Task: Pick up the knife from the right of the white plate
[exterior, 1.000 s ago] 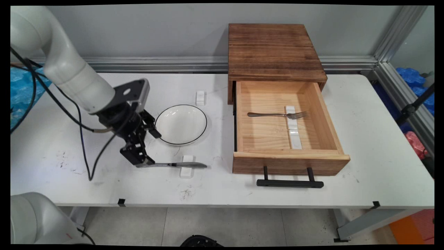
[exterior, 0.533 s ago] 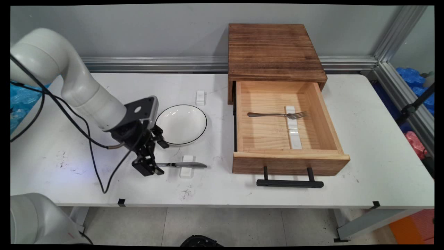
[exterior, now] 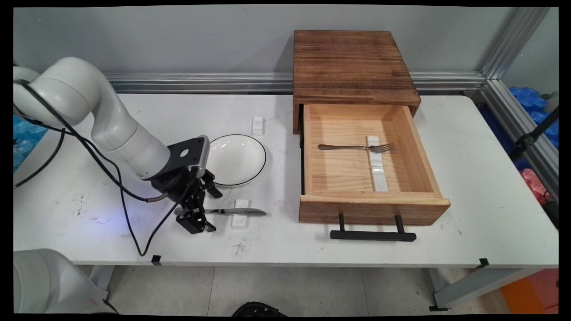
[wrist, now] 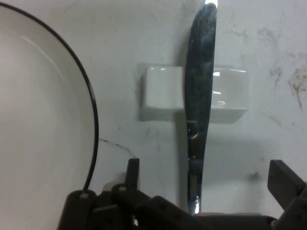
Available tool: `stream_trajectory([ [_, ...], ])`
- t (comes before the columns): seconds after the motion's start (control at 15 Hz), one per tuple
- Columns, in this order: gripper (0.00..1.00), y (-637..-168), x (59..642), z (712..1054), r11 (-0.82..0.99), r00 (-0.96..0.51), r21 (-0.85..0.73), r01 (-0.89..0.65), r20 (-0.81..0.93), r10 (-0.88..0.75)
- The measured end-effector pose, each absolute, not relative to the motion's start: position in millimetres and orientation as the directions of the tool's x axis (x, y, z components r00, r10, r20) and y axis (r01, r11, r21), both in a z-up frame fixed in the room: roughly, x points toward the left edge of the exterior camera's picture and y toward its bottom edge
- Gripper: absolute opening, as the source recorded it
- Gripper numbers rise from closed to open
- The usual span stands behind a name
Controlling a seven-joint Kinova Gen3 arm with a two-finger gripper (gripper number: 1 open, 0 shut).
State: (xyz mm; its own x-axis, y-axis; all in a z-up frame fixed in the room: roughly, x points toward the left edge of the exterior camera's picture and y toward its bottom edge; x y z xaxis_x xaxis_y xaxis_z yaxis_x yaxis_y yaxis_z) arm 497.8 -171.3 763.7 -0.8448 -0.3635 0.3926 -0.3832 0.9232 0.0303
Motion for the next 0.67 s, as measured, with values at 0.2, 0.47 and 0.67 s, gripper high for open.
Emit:
stream_trajectory([
  [0.2,1.00,-171.7,499.0,760.0,0.926,-0.847,0.032,-0.376,0.392,-0.358],
  [0.47,1.00,-171.5,502.9,759.5,0.929,-0.851,0.039,-0.367,0.390,-0.352],
  [0.67,0.00,-172.0,506.1,760.9,0.930,-0.851,0.045,-0.364,0.389,-0.351],
])
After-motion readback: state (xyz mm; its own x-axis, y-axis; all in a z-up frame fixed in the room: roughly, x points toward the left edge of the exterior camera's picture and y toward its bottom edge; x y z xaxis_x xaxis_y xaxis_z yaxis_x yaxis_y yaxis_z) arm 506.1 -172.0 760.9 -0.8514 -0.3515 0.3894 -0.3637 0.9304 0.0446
